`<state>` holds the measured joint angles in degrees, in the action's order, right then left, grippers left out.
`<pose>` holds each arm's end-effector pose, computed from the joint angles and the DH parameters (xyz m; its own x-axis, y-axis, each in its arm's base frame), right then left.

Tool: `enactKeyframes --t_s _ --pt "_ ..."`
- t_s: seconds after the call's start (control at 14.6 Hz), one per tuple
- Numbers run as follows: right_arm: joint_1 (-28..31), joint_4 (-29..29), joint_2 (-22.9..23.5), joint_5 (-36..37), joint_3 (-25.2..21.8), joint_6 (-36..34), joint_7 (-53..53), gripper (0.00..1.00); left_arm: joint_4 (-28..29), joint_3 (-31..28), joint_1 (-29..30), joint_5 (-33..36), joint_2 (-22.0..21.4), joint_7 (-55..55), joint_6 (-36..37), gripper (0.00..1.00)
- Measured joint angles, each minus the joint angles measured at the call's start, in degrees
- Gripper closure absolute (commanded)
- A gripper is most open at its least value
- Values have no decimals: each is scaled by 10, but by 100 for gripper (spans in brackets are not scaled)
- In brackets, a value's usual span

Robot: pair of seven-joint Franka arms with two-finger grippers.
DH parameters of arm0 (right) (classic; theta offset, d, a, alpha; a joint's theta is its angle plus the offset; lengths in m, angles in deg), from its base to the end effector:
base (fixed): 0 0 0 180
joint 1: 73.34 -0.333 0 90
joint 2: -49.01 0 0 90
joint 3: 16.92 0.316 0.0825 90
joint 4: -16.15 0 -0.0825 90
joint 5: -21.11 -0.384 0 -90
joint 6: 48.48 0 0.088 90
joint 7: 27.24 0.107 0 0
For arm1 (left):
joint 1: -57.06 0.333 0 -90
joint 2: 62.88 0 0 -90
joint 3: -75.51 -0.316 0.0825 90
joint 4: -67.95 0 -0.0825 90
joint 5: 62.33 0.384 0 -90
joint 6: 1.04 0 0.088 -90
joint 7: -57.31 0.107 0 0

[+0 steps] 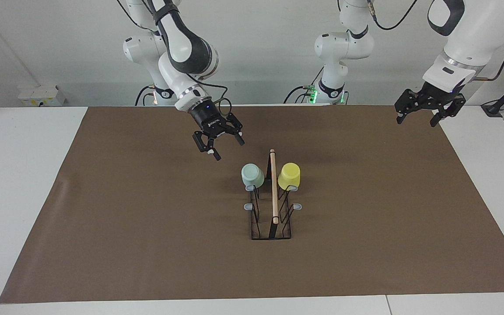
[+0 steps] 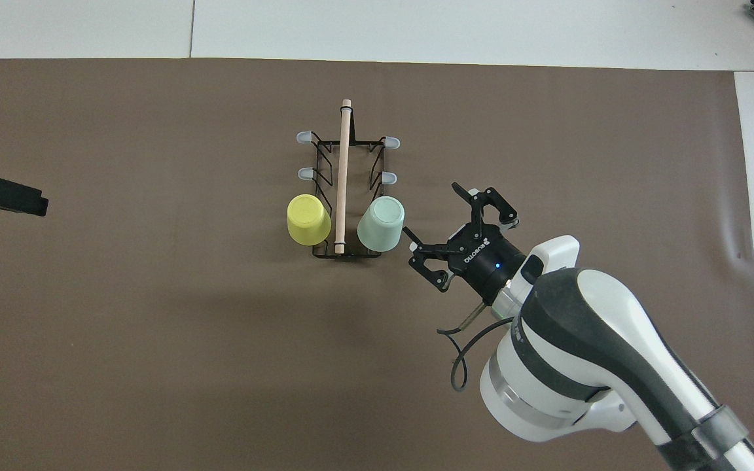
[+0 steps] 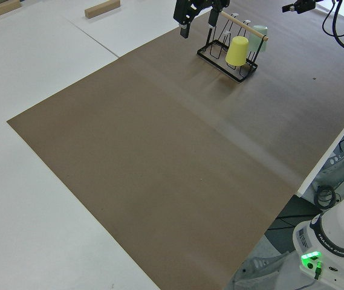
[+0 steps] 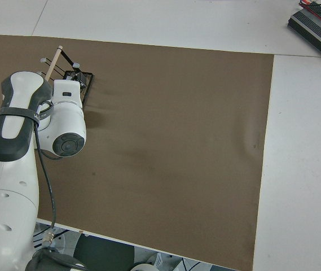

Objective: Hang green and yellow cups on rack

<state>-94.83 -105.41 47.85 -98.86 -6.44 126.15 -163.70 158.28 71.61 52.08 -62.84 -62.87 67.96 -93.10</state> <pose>0.4837 0.2231 0.4360 0.2111 0.4668 0.8588 0.6756 -0.7046 0.2170 0.5581 -0.0114 0.6249 0.9787 -0.2030 0.0311 -0.2032 -0.9791 0.0032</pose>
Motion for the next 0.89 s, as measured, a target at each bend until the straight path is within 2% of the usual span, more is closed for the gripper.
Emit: enactKeyframes --t_s 0.41,0.61,0.89 --pt "61 3 0 273 0 -22 3 0 0 0 0 0 0 0 0 0" --pt "126 5 0 392 -1 -115 4 0 0 0 0 0 0 0 0 0" --pt "214 13 0 506 -6 -269 18 0 0 0 0 0 0 0 0 0"
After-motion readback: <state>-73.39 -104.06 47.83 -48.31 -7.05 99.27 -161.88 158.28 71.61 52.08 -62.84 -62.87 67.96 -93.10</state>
